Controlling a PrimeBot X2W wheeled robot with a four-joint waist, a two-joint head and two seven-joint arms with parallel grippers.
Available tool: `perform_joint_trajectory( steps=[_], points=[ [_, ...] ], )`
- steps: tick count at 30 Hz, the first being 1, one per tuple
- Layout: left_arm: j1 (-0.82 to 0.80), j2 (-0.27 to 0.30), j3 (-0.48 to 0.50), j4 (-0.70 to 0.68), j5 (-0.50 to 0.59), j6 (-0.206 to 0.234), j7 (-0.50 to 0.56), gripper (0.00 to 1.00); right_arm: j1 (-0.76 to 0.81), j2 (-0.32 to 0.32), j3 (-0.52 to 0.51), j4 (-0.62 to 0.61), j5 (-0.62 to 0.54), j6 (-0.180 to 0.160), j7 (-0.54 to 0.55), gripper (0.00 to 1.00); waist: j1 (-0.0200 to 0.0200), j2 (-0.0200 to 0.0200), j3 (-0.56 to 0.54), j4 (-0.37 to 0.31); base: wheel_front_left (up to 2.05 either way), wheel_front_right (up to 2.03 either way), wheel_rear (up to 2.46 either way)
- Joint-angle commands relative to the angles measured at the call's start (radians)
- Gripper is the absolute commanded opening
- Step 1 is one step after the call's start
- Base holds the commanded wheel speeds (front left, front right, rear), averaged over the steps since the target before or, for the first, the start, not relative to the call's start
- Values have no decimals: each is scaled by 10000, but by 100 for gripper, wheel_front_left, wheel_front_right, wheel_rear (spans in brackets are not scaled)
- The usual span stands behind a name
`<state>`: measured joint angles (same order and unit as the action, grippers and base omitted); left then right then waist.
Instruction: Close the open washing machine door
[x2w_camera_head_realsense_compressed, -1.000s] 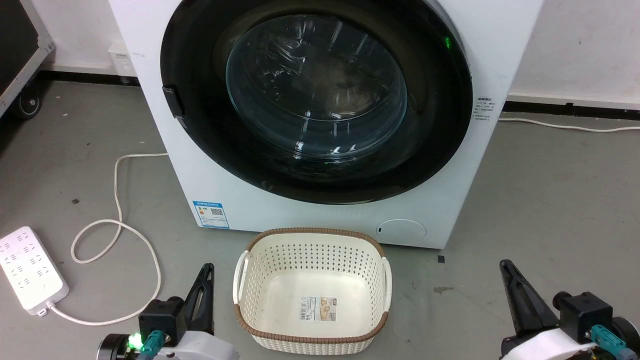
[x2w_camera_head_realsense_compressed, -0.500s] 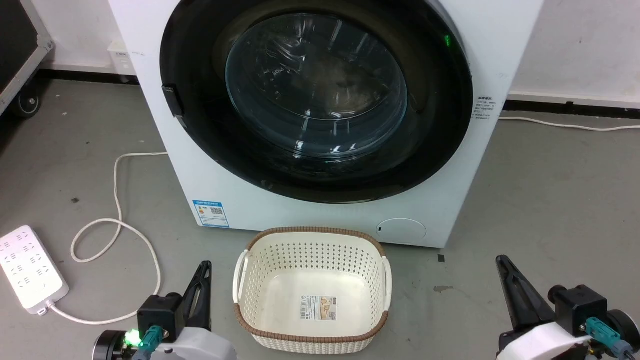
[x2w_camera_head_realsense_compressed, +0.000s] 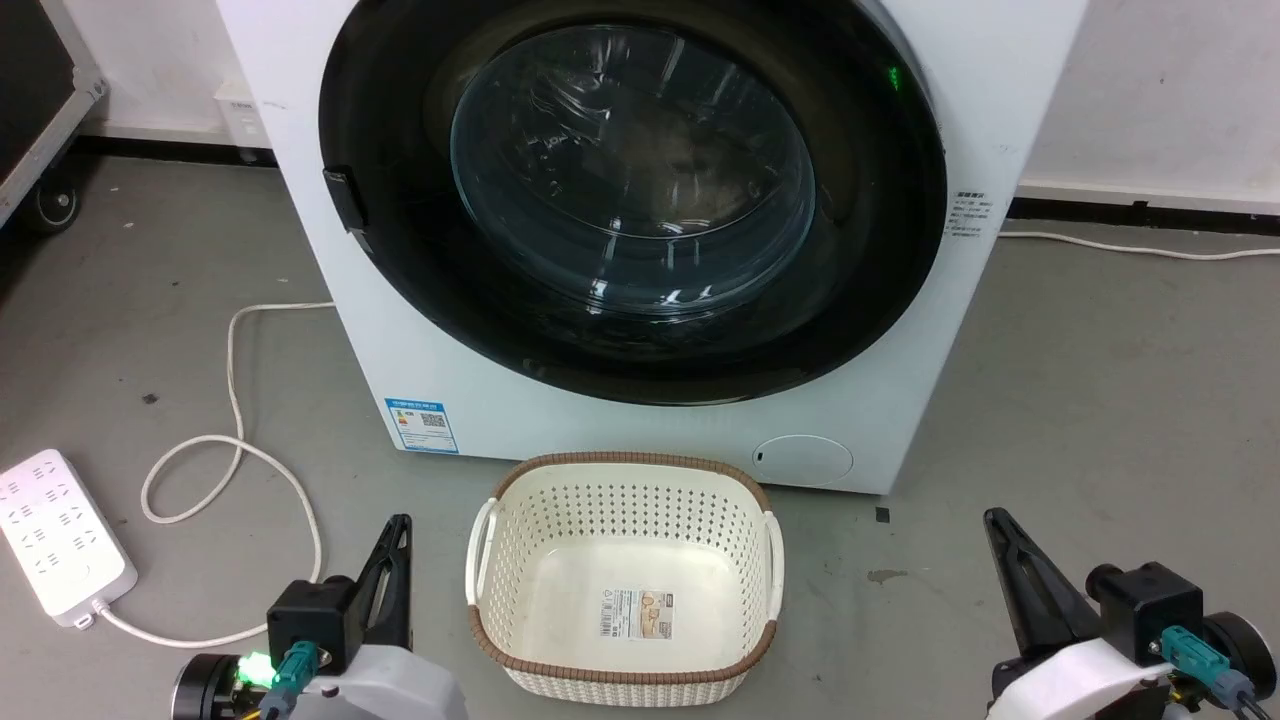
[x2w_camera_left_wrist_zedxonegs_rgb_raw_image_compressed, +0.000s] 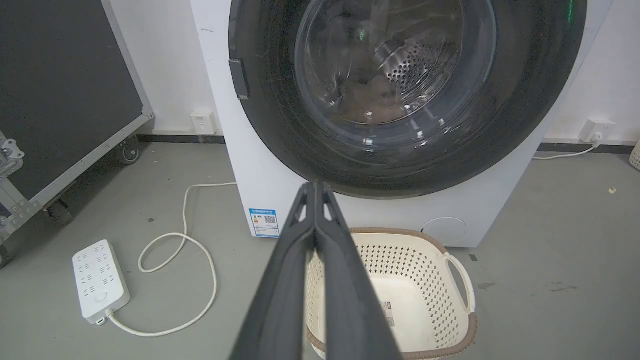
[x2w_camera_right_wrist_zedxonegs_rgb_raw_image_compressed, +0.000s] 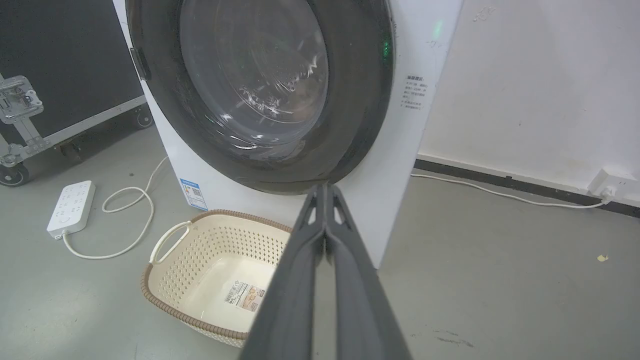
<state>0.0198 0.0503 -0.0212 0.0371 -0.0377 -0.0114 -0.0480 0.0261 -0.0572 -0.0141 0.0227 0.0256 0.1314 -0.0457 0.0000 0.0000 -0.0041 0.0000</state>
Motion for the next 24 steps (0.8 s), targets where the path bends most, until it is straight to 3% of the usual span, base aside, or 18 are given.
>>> perform_joint_trajectory(
  steps=[1, 24],
  points=[
    [-136, 2, 30, -76, 91, 43, 52, 0, -161, 57, 25, -86, -97, -6, 57, 0, 0, 0, 3, 0, 0, 0, 0],
    [-198, -1, 212, -371, 377, 114, 480, 0, -261, 70, 141, -227, -256, -7, 457, 0, 0, 0, 41, 0, 0, 0, 0]
  ],
)
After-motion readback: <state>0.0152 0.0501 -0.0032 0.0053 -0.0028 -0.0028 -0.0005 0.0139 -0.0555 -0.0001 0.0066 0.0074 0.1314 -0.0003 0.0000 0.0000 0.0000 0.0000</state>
